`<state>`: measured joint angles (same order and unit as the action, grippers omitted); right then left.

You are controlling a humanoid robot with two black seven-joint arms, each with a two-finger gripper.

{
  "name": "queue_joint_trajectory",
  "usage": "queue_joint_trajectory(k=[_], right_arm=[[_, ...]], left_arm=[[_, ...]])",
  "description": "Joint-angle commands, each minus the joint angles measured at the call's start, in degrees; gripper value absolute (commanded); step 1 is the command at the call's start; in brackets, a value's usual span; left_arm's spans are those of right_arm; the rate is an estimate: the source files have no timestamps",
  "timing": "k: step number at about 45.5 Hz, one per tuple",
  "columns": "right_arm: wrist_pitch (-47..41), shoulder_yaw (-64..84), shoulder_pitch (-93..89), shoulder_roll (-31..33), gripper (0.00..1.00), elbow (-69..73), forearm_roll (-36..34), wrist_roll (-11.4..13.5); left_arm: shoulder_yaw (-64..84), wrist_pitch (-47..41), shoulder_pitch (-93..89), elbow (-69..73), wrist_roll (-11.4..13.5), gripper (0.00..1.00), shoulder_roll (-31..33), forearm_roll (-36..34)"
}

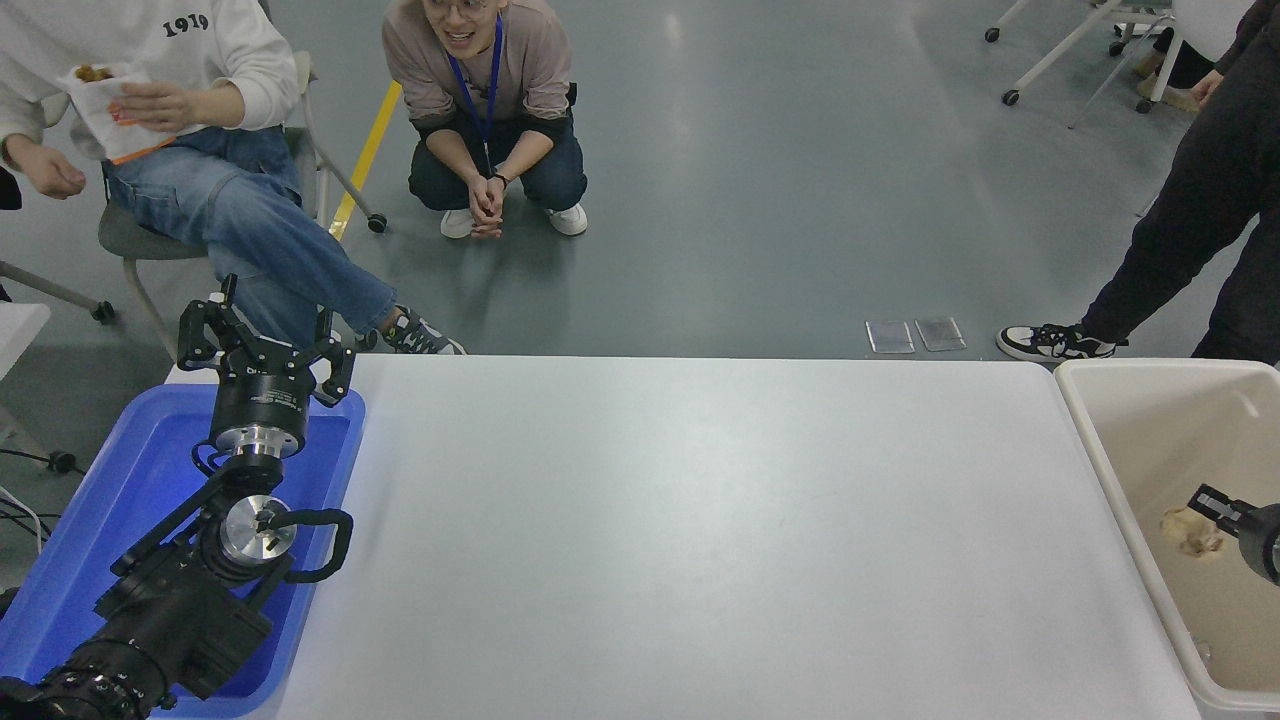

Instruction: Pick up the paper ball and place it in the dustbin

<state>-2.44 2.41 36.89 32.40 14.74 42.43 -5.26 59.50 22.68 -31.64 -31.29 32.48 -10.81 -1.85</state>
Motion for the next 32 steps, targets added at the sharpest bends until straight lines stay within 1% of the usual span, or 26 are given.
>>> queue_joint_trajectory(k=[1,5,8,13,18,23,27,32], right_arm=[[1.0,-1.2,-0.3,-0.3,0.99,0.1,-3.1,0.0],[0.9,-1.8,-0.1,-0.2,1.0,0.6,-4.6,-0.1],[0.9,-2.7,0.6,0.0,1.0,2.0,-7.0,-0.1],[-0.1,-6.7,2.9,0.9,1.0,7.3,-14.2,-0.2],[-0.1,-12.6,5.1,3.9,1.0,14.2,-22.3,-0.1],[-0.1,-18.3,7.5,4.8,1.0,20.4,-28.3,-0.1],[-0.2,-21.9,9.0,5.0,1.0,24.8,-30.8,-0.1],[0.1,-29.0,8.7,5.1,1.0,30.1,-31.7,-0.1]], left_arm=[[0.0,0.0,0.0,0.0,0.0,0.99,0.0,0.0],[0.0,0.0,0.0,0.0,0.0,0.99,0.0,0.0],[0.0,0.0,0.0,0.0,0.0,0.99,0.0,0.0],[0.0,0.0,0.0,0.0,0.0,0.99,0.0,0.0],[0.0,0.0,0.0,0.0,0.0,0.99,0.0,0.0],[0.0,0.0,0.0,0.0,0.0,0.99,0.0,0.0],[0.0,0.0,0.0,0.0,0.0,0.99,0.0,0.0],[0.0,0.0,0.0,0.0,0.0,0.99,0.0,0.0]])
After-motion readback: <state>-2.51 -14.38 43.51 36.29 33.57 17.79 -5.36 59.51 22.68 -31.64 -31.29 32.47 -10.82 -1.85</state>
